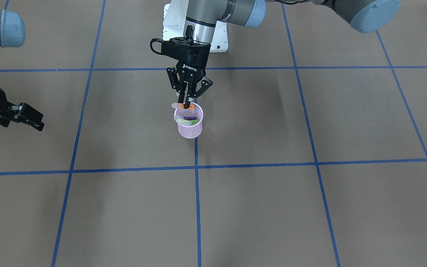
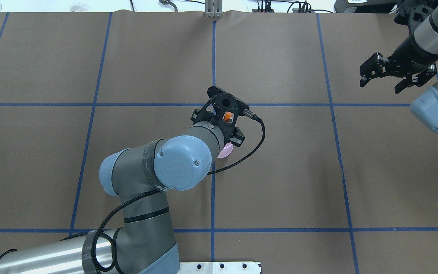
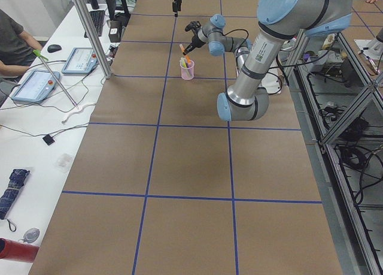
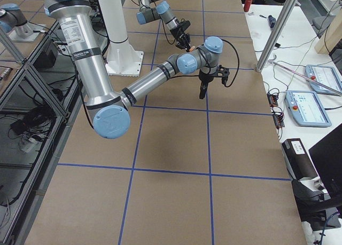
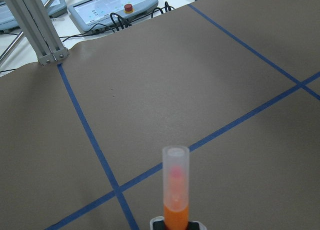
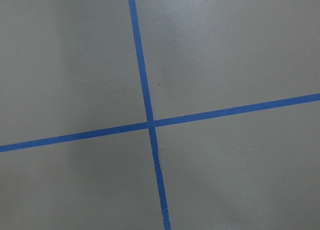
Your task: Collect pens into pen holder
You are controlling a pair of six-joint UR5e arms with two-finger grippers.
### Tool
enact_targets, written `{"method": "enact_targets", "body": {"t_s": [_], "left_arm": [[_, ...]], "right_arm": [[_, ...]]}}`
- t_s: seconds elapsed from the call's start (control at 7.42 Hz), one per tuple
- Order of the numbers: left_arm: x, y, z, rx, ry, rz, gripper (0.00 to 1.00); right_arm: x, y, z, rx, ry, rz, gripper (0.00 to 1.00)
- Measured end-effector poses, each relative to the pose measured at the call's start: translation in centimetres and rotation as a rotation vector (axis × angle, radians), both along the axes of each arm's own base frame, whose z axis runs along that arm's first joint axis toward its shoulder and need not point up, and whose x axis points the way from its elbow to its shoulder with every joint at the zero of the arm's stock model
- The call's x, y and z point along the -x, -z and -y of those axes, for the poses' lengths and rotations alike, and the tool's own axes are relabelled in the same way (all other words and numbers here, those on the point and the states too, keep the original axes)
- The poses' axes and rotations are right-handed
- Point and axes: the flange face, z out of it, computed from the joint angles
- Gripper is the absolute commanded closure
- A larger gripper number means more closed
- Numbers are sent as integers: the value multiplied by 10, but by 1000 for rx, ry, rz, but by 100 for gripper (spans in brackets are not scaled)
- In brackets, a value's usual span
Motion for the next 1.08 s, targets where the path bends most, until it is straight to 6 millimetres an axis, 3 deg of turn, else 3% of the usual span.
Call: {"method": "enact_targets", "body": {"t_s": [0.4, 0.54, 0.67, 0.81, 0.94, 1.08], "left_arm": [[6, 8, 5, 1, 13, -25, 6], [20, 6, 18, 2, 37, -35, 6], [41, -13, 34, 10, 70, -22, 9], [71, -58, 48, 35, 93, 21, 3], [115, -107, 67, 86, 96, 62, 2], [175, -153, 97, 184, 75, 77, 1]], "right_arm": [[0, -1, 0, 1, -1, -1, 1], [-3, -1, 2, -1, -4, -1, 1], [-10, -2, 4, -4, -11, -2, 1], [-18, -6, 7, -5, -18, -5, 1], [-30, -14, 11, -11, -19, -12, 1], [-45, -27, 16, -23, -12, -23, 1]]}}
